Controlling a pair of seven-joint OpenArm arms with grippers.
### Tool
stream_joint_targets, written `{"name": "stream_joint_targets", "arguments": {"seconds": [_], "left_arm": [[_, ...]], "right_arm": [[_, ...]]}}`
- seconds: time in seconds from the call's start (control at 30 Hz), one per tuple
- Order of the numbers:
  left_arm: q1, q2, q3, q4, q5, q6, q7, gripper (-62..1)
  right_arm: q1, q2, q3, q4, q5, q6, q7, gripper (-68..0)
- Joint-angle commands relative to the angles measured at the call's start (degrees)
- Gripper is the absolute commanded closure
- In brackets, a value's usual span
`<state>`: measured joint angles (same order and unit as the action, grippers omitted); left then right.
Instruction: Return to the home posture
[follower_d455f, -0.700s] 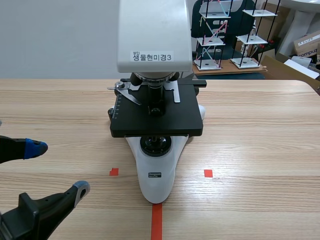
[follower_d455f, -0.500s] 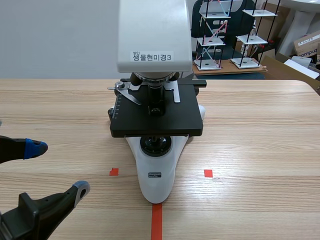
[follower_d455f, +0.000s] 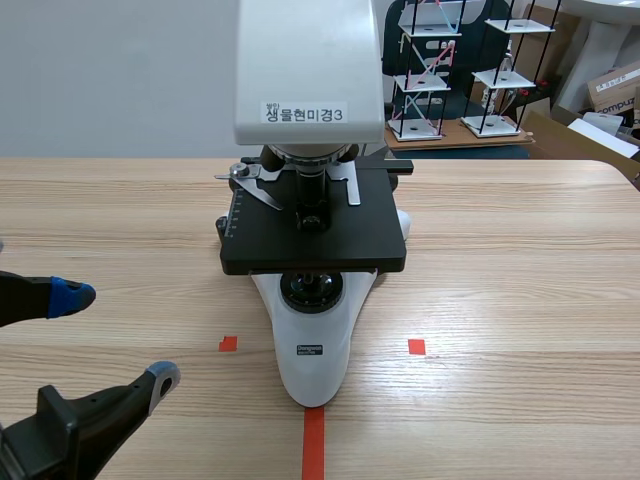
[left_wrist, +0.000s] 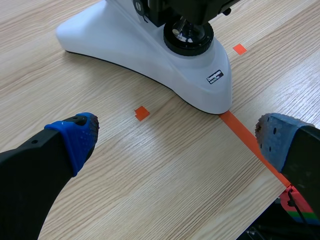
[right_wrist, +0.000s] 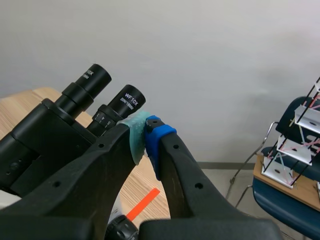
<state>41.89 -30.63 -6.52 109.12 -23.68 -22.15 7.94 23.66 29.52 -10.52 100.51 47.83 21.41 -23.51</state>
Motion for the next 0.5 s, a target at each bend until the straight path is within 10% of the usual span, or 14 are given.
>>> {"name": "stream_joint_targets", "arguments": {"seconds": [0.0,0.33,0.47], "left_arm": [[-0.02,0.13,-0.24,0.44,-0.76,-0.09,-0.85,-62.3],[-0.02,0.13,-0.24,0.44,-0.74,-0.09,-0.81,-62.3],[-0.02,0.13,-0.24,0.44,-0.74,-0.09,-0.81,-62.3]], "right_arm": [[-1.77,0.37,2.40,1.57,0.22,-0.39,0.81,-0.4],[-25.57,5.42,15.23,11.13,0.17,4.44,10.40,-1.7],[-38.77,6.69,20.13,12.87,-0.07,5.81,15.61,-17.6]]}}
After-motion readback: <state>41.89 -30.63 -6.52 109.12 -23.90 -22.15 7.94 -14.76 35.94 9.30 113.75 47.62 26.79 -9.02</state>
